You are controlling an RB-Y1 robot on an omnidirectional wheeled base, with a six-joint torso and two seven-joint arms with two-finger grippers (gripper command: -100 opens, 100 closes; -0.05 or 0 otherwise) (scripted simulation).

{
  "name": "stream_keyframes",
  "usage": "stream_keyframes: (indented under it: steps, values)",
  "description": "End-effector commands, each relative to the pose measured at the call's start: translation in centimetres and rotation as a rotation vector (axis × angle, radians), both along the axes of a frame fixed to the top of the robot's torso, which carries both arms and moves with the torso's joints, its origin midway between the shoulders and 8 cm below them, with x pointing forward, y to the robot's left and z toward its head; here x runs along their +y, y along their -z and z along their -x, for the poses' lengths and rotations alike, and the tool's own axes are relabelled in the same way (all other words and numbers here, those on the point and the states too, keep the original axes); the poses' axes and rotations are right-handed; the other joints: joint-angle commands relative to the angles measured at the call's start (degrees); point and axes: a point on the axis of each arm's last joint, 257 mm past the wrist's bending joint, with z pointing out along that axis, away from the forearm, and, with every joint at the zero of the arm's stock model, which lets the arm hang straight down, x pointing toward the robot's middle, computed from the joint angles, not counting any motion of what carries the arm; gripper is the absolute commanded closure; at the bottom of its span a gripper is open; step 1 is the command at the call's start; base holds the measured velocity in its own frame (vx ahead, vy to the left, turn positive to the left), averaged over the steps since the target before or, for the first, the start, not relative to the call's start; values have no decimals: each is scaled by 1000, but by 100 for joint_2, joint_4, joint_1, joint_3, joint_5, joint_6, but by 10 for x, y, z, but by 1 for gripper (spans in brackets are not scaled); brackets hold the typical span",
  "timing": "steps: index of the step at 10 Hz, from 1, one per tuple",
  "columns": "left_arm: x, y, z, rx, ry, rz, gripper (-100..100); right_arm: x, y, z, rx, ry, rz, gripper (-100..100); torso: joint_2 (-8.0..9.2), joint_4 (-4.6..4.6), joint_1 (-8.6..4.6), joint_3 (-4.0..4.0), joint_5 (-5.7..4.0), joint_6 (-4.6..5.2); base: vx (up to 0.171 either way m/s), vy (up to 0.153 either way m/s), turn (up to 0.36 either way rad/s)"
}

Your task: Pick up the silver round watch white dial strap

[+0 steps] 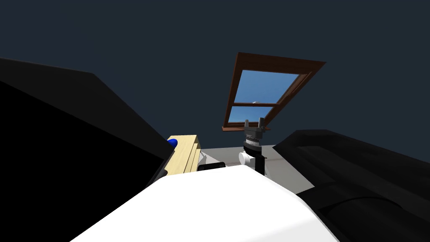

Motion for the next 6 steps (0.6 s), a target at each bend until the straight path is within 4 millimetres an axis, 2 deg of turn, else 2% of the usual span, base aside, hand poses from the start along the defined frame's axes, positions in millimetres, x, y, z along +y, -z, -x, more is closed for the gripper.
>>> stream_keyframes:
  steps: [1,2,4,5,6]
  values:
    - [0,0,0,0,0,0,0,0,0,0,0,0,0,0,0,0,0,0,0,0,0,0,0]
    - [-2,-8,9,3,2,-2,100,0,0,0,0,0,0,0,0,0,0,0,0,0,38,-9,28]
    - [-5,-19,18,4,5,-4,100,0,0,0,0,0,0,0,-17,-5,-12,-10,-3,-4,61,-23,33]
    - [-3,-17,16,5,4,-4,100,0,0,0,0,0,0,0,-23,-5,-14,-13,-4,-2,28,-11,11]
    - [-3,-17,16,4,4,-3,0,0,0,0,0,0,0,0,-16,-4,-8,-10,-2,1,0,0,0]
